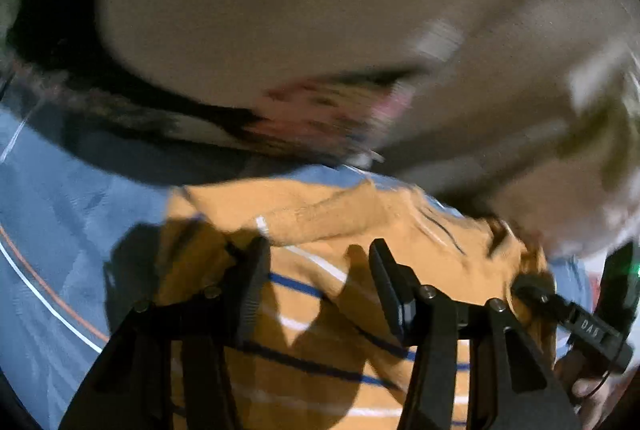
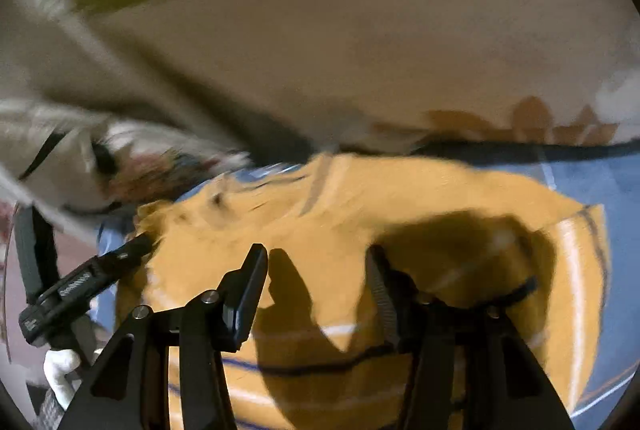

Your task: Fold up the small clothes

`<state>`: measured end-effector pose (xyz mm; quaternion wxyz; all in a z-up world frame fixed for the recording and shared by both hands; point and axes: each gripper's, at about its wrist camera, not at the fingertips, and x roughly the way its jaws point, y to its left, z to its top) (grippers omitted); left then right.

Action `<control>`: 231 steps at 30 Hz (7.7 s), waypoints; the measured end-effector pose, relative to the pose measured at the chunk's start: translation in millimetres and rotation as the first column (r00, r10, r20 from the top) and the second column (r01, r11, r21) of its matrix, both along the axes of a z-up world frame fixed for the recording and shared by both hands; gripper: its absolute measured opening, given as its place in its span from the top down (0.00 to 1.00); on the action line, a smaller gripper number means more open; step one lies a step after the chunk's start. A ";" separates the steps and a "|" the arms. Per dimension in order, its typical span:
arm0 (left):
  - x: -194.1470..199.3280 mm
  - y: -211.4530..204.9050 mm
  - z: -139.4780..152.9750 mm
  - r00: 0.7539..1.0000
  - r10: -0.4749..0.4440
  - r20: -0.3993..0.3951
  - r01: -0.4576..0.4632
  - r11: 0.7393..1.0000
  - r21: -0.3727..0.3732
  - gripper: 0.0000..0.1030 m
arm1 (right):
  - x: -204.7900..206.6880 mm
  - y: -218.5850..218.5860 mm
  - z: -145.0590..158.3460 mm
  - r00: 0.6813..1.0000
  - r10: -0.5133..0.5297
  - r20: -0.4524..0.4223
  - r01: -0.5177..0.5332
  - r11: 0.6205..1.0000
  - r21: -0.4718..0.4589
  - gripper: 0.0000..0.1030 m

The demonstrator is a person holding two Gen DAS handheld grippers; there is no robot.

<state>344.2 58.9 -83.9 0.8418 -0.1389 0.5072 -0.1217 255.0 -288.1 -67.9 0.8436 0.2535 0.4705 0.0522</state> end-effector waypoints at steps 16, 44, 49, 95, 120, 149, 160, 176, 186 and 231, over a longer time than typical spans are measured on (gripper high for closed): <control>-5.5 59.6 15.8 0.991 0.121 -0.060 -0.130 0.976 -0.177 0.60 | -22.7 -93.9 14.8 0.954 -0.301 0.007 0.301 0.954 0.019 0.57; -181.8 66.0 -2.1 0.982 0.096 -0.160 -0.130 0.967 -0.218 0.40 | -222.5 -20.2 -34.9 0.985 -0.118 -0.123 0.163 0.856 0.490 0.39; -163.4 60.5 -3.4 0.984 0.108 -0.145 -0.137 0.968 -0.209 0.40 | -196.3 -24.4 -30.0 0.982 -0.160 -0.096 0.187 0.864 0.468 0.34; -206.1 75.6 31.7 0.978 0.114 -0.172 -0.154 0.959 -0.236 0.86 | -236.2 -50.7 10.1 0.974 -0.205 -0.100 0.228 0.850 0.476 0.90; -216.9 56.9 78.1 0.999 -0.011 0.030 0.012 1.000 -0.017 0.57 | -150.0 -25.9 52.3 0.999 -0.033 0.021 0.034 0.996 -0.082 0.55; -97.0 31.3 -6.9 0.998 0.004 -0.055 0.005 0.985 0.174 0.57 | -111.9 -77.2 11.0 0.982 -0.161 -0.099 0.147 0.981 -0.128 0.87; -128.0 48.8 52.1 0.999 0.032 0.035 -0.033 0.999 0.043 0.57 | -144.8 -50.6 79.7 0.981 -0.177 0.077 0.191 0.954 -0.232 0.52; -167.1 57.3 0.5 0.990 0.114 -0.085 -0.110 0.992 0.056 0.56 | -166.0 -33.2 41.6 0.994 -0.091 -0.053 0.086 0.992 -0.094 0.58; -240.4 83.7 69.1 0.970 0.206 0.132 -0.222 0.968 0.118 0.37 | -199.7 17.8 105.8 0.989 0.092 0.114 -0.084 0.994 -0.075 0.58; -200.1 109.8 -32.3 0.972 -0.101 -0.213 -0.005 0.894 -0.447 0.79 | -47.0 370.5 9.4 0.836 0.362 -0.412 -0.534 0.705 -0.466 0.67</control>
